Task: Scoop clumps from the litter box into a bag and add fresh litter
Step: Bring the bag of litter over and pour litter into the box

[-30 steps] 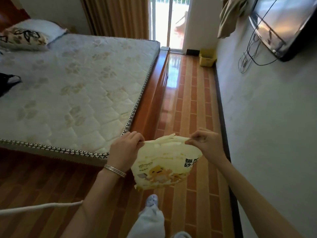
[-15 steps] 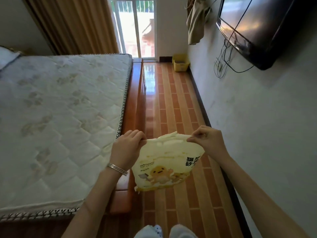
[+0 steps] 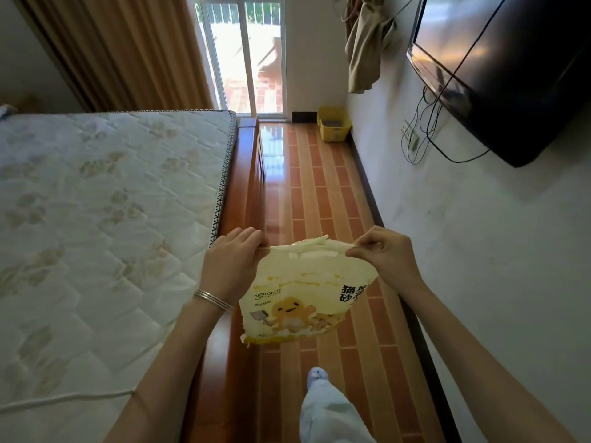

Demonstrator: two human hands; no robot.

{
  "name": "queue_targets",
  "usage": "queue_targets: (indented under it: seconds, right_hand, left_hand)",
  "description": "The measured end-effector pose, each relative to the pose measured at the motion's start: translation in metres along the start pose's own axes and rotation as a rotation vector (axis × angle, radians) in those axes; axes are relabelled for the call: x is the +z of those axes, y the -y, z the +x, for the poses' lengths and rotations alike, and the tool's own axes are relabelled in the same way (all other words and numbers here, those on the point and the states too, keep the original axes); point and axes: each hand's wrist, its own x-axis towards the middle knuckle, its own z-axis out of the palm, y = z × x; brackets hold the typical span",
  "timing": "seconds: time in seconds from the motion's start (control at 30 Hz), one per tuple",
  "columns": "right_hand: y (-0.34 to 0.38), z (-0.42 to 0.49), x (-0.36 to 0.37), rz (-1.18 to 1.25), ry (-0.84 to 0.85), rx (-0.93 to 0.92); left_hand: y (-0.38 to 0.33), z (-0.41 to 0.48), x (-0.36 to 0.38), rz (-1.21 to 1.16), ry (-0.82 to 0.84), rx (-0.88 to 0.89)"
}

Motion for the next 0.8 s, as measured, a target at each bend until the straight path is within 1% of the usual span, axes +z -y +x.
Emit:
queue_targets:
  seconds: [0.1, 0.2, 0.3, 0.47, 0.67, 0.8]
  right_hand:
    - [-0.013, 0.048, -0.007, 0.004, 0.011, 0.004]
    - [-0.025, 0.094, -0.013, 0.012, 0.035, -0.011]
    - [-0.038, 0.134, -0.018, 0.030, 0.047, -0.016]
    - [-0.059, 0.193, -0.022, 0.044, 0.045, -0.005]
    - [-0.086, 0.255, -0.013, 0.021, 0.048, 0.000]
    - [-0.101, 0.306, 0.002, 0.009, 0.034, 0.008]
  left_hand:
    - [0.004, 0.045, 0.016, 0.022, 0.006, -0.002]
    - [0.009, 0.085, 0.032, 0.022, 0.016, -0.042]
    - [0.012, 0.117, 0.049, 0.017, 0.017, -0.079]
    - [0.022, 0.168, 0.081, 0.000, 0.013, -0.088]
    - [0.049, 0.222, 0.117, -0.014, 0.022, -0.095]
    - [0.081, 0.266, 0.143, -0.011, 0.018, -0.070]
